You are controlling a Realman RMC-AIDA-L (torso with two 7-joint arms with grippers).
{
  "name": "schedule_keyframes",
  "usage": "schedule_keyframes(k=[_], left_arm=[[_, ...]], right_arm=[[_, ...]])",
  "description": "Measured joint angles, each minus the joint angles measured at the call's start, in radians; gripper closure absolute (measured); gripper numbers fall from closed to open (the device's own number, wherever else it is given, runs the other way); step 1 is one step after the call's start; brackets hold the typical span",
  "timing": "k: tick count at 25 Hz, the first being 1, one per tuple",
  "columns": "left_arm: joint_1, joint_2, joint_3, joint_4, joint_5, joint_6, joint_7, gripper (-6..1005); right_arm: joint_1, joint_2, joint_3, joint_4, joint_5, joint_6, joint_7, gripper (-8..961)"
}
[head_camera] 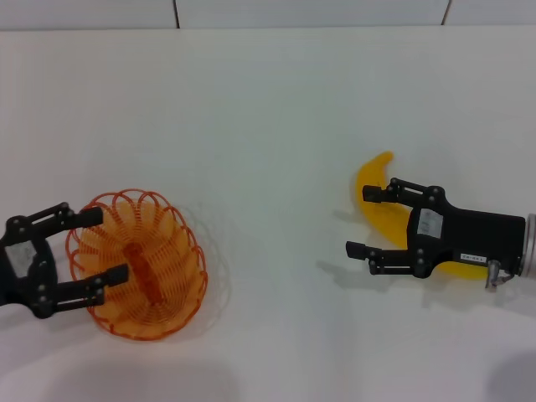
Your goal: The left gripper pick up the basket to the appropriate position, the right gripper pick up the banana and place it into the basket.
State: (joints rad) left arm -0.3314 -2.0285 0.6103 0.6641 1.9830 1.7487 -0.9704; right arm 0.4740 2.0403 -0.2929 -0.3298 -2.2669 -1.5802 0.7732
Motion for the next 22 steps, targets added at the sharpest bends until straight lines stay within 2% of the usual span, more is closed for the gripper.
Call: schedule_keyframes(k=[1,4,12,14,15,16,19,22], left_arm=[[0.000,0.000,0.000,0.000,0.000,0.000,0.000,140],[-0.055,0.002,0.003,-0.063,0.023,-0.005,0.025,142],[-0.062,0.002,-0.003,-0.068,0.032,-0.007,0.024,147],[-0.073,0.003,-0.019,-0.052,0.025,-0.012,-0.016,148],[-0.101,0.014,-0.030,0.002,0.023,-0.028,-0.133,148],[-0.101,0.014,-0.030,0.002,0.023,-0.028,-0.133,149],[-0.185,0.063,0.005,0.134,0.083,-0.067,-0.440,151],[-0.302,0.137,0.110,0.198,0.246,-0.076,-0.748,153]], right_arm=[[0.000,0.000,0.000,0.000,0.000,0.000,0.000,60],[0.002,0.000,0.000,0.000,-0.001,0.002,-0.001,60],[0.003,0.000,0.000,0.000,-0.001,-0.002,-0.002,59],[0.003,0.000,0.000,0.000,-0.001,-0.002,-0.002,59],[0.003,0.000,0.000,0.000,-0.001,-0.002,-0.002,59],[0.003,0.000,0.000,0.000,-0.001,-0.002,-0.002,59],[0.006,-0.001,0.000,0.000,-0.002,-0.003,-0.002,59],[0.014,0.000,0.000,0.000,-0.002,-0.003,-0.002,59]])
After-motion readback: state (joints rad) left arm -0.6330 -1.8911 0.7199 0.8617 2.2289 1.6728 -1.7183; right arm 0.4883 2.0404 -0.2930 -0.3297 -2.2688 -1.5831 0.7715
